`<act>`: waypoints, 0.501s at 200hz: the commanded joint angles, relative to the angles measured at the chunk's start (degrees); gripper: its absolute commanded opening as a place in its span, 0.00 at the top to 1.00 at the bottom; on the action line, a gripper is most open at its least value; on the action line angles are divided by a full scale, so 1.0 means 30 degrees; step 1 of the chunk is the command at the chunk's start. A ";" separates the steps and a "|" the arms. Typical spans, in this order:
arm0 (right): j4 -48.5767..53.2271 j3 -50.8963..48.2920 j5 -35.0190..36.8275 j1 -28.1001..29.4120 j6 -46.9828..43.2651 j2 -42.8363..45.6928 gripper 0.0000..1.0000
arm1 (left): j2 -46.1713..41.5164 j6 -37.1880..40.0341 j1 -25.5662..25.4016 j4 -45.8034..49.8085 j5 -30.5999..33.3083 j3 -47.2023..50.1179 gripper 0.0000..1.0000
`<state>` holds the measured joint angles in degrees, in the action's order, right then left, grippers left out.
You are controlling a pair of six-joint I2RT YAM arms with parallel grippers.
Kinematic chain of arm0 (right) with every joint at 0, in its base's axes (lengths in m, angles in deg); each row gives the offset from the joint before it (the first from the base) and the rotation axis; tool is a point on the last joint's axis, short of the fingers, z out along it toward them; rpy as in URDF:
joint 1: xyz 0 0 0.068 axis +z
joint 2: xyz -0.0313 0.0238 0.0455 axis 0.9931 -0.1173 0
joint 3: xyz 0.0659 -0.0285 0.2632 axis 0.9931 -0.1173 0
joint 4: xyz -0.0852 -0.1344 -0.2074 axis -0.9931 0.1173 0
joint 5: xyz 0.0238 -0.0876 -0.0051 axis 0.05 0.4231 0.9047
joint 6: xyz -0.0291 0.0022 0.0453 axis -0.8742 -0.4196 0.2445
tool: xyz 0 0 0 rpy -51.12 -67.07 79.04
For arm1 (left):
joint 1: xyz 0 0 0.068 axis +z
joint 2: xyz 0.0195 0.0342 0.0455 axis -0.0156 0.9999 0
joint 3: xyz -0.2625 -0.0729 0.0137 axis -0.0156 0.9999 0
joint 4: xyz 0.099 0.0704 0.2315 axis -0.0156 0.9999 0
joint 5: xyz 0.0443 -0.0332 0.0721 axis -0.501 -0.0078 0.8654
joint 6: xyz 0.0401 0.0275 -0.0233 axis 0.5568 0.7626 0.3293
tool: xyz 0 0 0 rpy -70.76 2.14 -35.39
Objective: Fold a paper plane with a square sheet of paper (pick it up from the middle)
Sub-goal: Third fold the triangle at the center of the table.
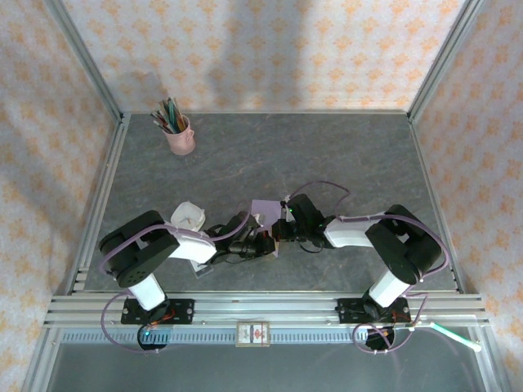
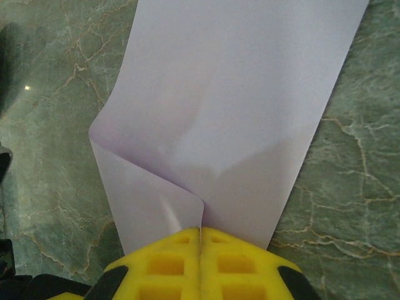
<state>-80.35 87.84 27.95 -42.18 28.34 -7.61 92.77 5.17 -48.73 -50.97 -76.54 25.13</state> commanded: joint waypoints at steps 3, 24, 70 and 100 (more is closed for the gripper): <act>0.2324 -0.0425 0.1721 -0.0136 -0.0259 -0.0683 1.00 | -0.0329 0.0337 0.0236 -0.0153 -0.0023 0.0231 1.00; 0.2352 -0.0425 0.1743 -0.0129 -0.0274 -0.0684 1.00 | -0.1070 0.0467 0.0406 0.0160 0.0049 0.0327 1.00; 0.2382 -0.0425 0.1744 -0.0129 -0.0275 -0.0622 1.00 | -0.1464 0.0656 0.1126 0.0228 -0.0052 0.0594 0.98; 0.2410 -0.0425 0.1744 -0.0129 -0.0257 -0.0597 1.00 | -0.0695 0.0791 0.1386 0.0059 -0.0110 0.0682 0.98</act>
<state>-80.35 87.84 27.97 -42.18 28.36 -7.61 89.23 5.81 -45.27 -50.57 -76.93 26.35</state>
